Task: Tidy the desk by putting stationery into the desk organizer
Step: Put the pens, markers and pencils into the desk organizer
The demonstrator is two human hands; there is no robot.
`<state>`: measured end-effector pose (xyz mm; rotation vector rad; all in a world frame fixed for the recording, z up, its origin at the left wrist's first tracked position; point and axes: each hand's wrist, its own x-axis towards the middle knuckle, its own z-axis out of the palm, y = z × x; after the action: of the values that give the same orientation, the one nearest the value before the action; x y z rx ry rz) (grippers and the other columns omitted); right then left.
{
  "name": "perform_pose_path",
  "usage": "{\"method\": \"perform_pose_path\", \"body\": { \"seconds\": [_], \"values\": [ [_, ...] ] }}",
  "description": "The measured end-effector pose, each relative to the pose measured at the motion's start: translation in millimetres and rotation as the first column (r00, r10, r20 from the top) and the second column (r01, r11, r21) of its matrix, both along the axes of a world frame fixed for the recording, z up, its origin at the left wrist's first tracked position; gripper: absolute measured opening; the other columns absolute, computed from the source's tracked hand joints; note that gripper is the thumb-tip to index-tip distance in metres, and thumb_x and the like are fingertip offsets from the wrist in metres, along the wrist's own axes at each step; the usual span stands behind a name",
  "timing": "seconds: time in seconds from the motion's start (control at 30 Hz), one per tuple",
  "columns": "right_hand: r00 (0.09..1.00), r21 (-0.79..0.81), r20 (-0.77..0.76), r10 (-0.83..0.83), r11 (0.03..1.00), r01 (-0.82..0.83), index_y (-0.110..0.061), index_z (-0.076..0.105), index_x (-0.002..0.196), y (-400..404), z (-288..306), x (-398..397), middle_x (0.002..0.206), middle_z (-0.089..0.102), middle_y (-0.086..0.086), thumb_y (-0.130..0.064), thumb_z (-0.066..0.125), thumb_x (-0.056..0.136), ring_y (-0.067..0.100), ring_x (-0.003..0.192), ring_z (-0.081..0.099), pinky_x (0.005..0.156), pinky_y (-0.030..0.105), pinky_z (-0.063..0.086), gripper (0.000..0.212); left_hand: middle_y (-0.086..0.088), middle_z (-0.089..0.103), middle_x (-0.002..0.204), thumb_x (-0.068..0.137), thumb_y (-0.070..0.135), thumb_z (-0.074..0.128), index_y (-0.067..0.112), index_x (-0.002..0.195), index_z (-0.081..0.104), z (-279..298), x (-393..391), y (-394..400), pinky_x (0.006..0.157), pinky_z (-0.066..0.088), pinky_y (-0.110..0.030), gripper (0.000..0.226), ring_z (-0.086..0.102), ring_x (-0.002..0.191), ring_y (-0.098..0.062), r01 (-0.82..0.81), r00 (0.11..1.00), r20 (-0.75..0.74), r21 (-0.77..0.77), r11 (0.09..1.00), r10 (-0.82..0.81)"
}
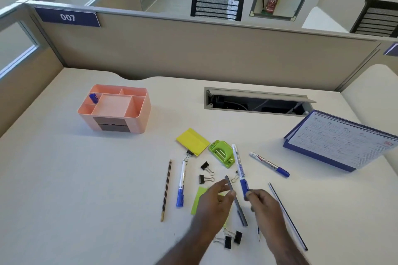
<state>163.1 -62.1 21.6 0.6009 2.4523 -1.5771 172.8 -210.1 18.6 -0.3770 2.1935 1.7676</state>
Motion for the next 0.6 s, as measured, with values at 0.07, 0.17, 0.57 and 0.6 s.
{"method": "perform_pose_path", "body": {
  "seconds": [0.07,0.17,0.57,0.6],
  "values": [
    [0.998,-0.064,0.026,0.059,0.996,-0.057,-0.019,0.07,0.078,-13,4,6,0.07,0.068,0.004,-0.018,0.057,0.09,0.014,0.062,0.054,0.059,0.029,0.041,0.018,0.006,0.073,0.107,0.094,0.027,0.063,0.026,0.126,0.061,1,-7,4,0.086,0.056,-0.027,0.032,0.069,0.094,-0.007,-0.071,0.997,0.039,0.19,0.979,0.064],
    [0.993,-0.128,0.025,0.116,0.985,-0.112,-0.019,0.071,0.08,-23,8,9,0.067,0.069,0.002,-0.02,0.058,0.091,0.009,0.059,0.055,0.054,0.022,0.041,0.017,-0.012,0.072,0.1,0.094,0.007,0.061,0.022,0.117,0.066,9,-12,1,0.084,0.06,-0.036,0.028,0.07,0.087,-0.015,-0.148,0.989,0.066,0.348,0.926,0.133],
    [0.953,0.338,-0.023,0.303,0.899,-0.277,-0.031,0.062,0.099,24,-5,-23,0.105,0.059,-0.006,-0.017,0.059,0.089,0.006,0.084,0.061,0.074,0.028,0.047,0.018,-0.002,0.073,0.082,0.083,0.016,0.076,0.031,0.093,0.069,42,-42,-185,0.064,0.058,-0.036,0.019,0.068,0.059,-0.016,-0.386,0.908,-0.246,-0.173,0.906,0.34],
    [0.954,0.346,-0.004,0.3,0.895,-0.28,-0.031,0.062,0.1,28,-7,-24,0.106,0.059,-0.005,-0.017,0.058,0.089,0.006,0.085,0.06,0.074,0.03,0.047,0.018,-0.002,0.073,0.08,0.079,0.023,0.077,0.029,0.091,0.069,50,-46,-216,0.067,0.059,-0.039,0.015,0.07,0.063,-0.02,-0.433,0.885,-0.289,-0.223,0.873,0.365]
  ]
}}
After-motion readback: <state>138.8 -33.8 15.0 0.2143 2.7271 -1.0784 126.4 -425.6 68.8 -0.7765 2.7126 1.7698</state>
